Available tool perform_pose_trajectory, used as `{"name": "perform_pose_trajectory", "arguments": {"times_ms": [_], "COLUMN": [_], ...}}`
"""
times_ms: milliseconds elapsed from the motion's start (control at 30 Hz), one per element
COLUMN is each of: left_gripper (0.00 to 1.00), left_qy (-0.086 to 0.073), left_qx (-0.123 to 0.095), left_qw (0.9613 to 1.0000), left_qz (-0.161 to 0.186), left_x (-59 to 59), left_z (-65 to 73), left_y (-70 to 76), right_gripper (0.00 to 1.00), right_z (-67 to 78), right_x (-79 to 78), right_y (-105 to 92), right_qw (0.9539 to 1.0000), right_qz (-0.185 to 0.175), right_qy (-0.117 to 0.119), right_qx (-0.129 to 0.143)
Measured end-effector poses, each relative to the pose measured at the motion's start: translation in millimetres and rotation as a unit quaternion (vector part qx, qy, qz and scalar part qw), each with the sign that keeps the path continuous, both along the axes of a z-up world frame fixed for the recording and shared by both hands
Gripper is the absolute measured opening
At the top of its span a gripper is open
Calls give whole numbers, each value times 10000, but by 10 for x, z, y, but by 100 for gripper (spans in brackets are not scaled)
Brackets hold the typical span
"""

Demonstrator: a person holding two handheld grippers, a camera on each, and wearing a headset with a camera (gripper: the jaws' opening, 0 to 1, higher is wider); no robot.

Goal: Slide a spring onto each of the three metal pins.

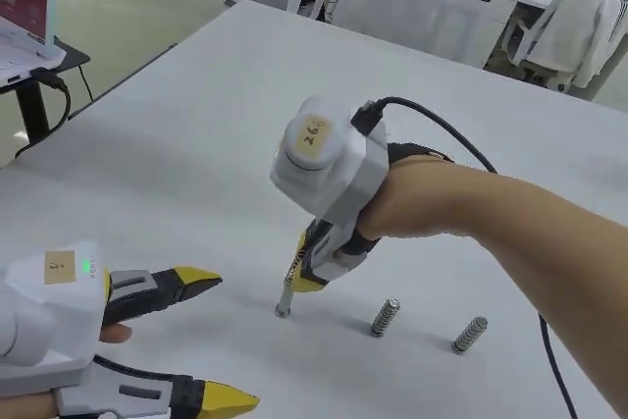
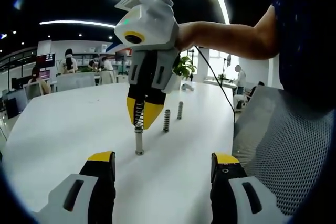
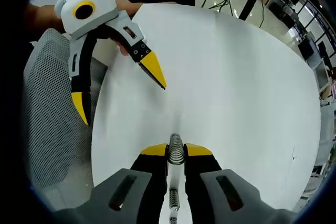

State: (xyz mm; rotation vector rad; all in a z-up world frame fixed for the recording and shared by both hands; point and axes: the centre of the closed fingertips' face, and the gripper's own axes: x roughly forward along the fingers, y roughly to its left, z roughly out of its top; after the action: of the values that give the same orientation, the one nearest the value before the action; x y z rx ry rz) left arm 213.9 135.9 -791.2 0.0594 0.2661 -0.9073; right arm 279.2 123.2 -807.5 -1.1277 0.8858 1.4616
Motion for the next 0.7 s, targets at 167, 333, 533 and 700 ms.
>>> {"name": "perform_pose_trajectory", "arguments": {"times_ms": [167, 333, 533, 700], "left_gripper": [70, 69, 69, 69], "left_qy": [17, 22, 22, 28], "left_qx": [-2, -7, -22, -33], "left_qw": [10000, 10000, 10000, 10000], "left_qz": [-15, -16, 2, 6], "left_x": [-6, -10, -13, -15], "left_z": [-3, -3, -6, -11], "left_y": [-9, -13, -2, 7], "right_gripper": [9, 9, 9, 9], "right_z": [-82, -150, -248, -310], "right_x": [-5, -4, -37, -64], "right_y": [-9, -6, 0, 5], "right_qw": [10000, 9999, 9998, 9997], "right_qz": [-32, -37, -45, -64], "right_qy": [39, 38, 51, 75], "right_qx": [-58, -134, -209, -237]}}
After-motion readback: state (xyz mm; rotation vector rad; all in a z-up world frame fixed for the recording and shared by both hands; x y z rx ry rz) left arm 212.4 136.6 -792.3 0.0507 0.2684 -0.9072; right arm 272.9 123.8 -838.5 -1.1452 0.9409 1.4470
